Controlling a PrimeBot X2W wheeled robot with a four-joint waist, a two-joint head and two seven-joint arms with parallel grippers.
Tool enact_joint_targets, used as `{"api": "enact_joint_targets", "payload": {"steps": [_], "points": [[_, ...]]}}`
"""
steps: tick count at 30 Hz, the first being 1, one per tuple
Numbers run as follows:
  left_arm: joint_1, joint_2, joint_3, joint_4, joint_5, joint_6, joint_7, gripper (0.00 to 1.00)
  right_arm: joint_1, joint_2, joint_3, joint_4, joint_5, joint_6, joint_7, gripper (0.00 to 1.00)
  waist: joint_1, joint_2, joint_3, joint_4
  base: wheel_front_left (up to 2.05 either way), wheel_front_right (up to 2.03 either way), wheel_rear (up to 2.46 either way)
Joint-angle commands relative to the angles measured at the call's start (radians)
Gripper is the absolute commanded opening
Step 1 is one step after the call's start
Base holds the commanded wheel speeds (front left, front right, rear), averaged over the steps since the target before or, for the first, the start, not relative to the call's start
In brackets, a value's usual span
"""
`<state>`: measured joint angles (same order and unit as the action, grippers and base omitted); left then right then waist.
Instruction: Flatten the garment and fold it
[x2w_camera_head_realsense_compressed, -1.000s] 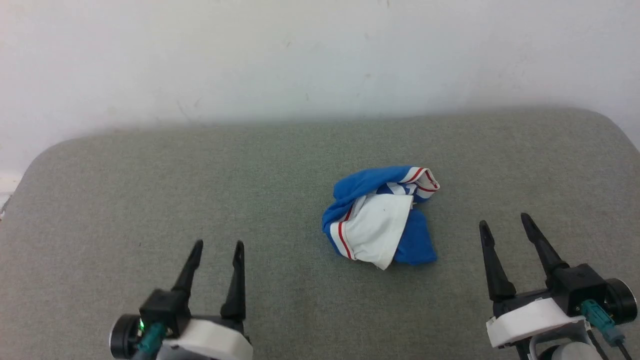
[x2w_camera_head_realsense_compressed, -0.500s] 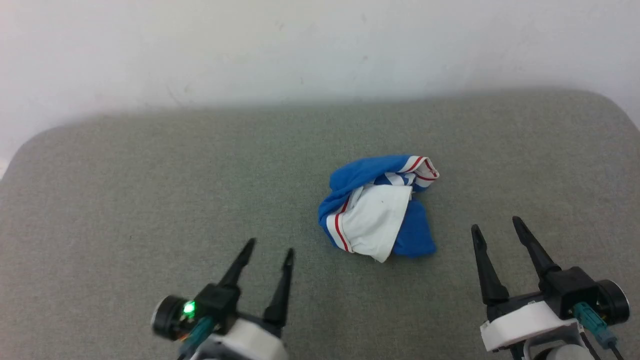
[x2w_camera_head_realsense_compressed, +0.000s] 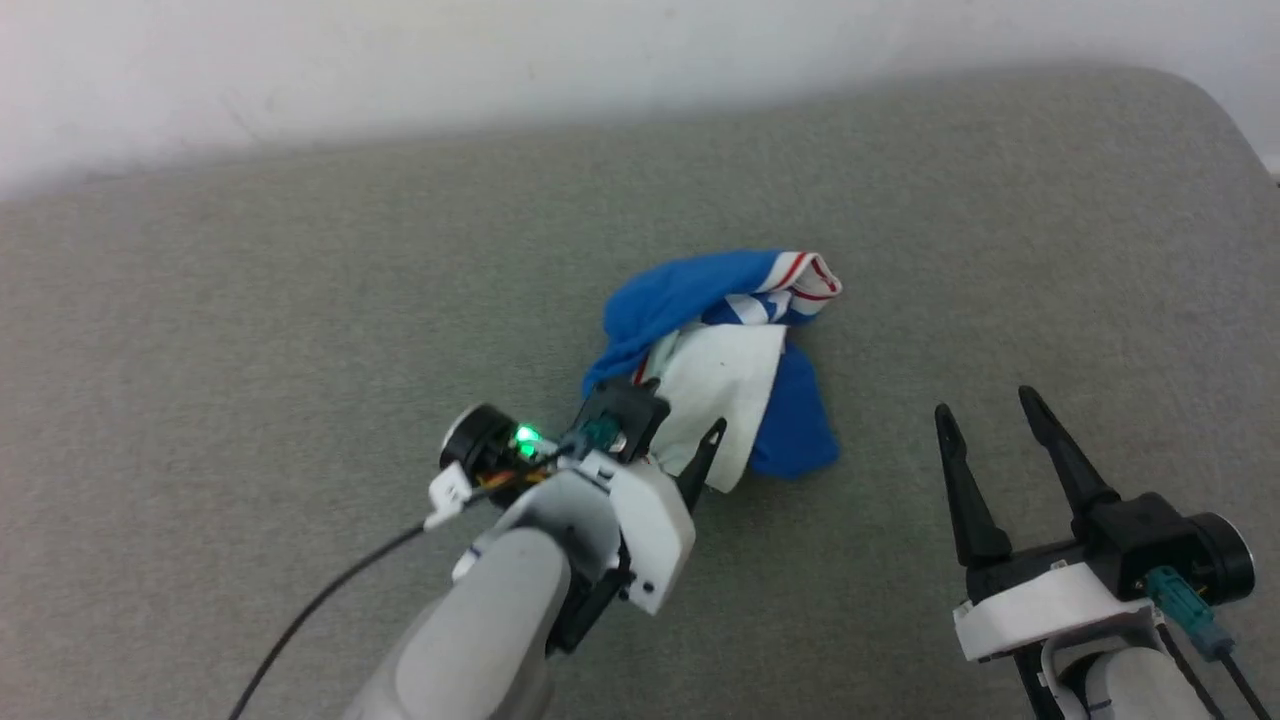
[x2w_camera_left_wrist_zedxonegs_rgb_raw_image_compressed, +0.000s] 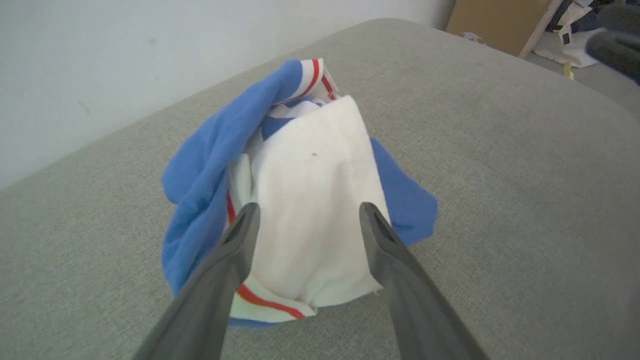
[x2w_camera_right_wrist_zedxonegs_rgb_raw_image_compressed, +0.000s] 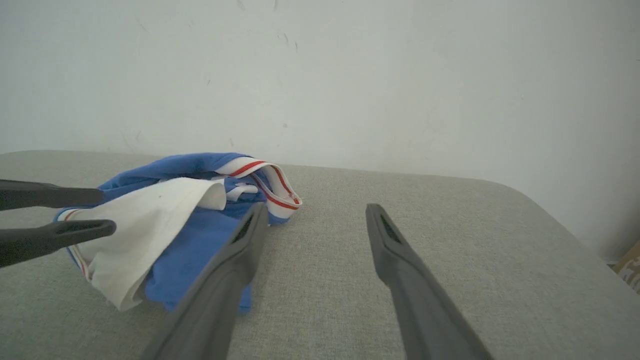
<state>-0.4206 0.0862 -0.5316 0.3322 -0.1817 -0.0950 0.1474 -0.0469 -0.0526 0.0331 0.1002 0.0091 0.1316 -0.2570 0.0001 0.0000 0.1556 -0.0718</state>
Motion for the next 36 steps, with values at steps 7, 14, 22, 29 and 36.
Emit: {"api": "enact_joint_targets", "payload": {"steps": [7, 14, 22, 29, 36], "points": [[-0.144, -0.01, -0.03, 0.107, -0.002, -0.015, 0.163, 1.0, -0.039, 0.002, -0.004, -0.009, 0.019, -0.001, -0.005, 1.0, -0.0001, 0.0, 0.091, -0.082, 0.0, 0.0, 0.0], [-0.175, -0.011, -0.06, 0.157, -0.045, -0.028, 0.183, 0.0, -0.045, 0.002, -0.003, -0.003, 0.027, -0.001, -0.005, 1.0, -0.0001, 0.0, 0.1, -0.09, 0.0, 0.0, 0.0], [-0.087, 0.023, -0.017, 0.073, -0.121, -0.025, 0.053, 0.0, -0.02, 0.002, -0.004, 0.022, 0.017, -0.001, -0.005, 1.0, -0.0001, 0.0, 0.009, -0.039, 0.0, 0.0, 0.0], [0.028, 0.065, 0.117, -0.089, -0.246, 0.002, -0.058, 0.0, 0.001, 0.002, 0.004, 0.039, 0.012, -0.001, -0.005, 1.0, -0.0001, 0.0, -0.058, 0.015, 0.0, 0.0, 0.0], [0.175, 0.08, 0.264, -0.104, -0.396, 0.055, -0.087, 0.0, 0.007, 0.002, -0.004, 0.043, 0.018, -0.001, -0.005, 1.0, -0.0001, 0.0, -0.062, 0.043, 0.0, 0.0, 0.0]]}}
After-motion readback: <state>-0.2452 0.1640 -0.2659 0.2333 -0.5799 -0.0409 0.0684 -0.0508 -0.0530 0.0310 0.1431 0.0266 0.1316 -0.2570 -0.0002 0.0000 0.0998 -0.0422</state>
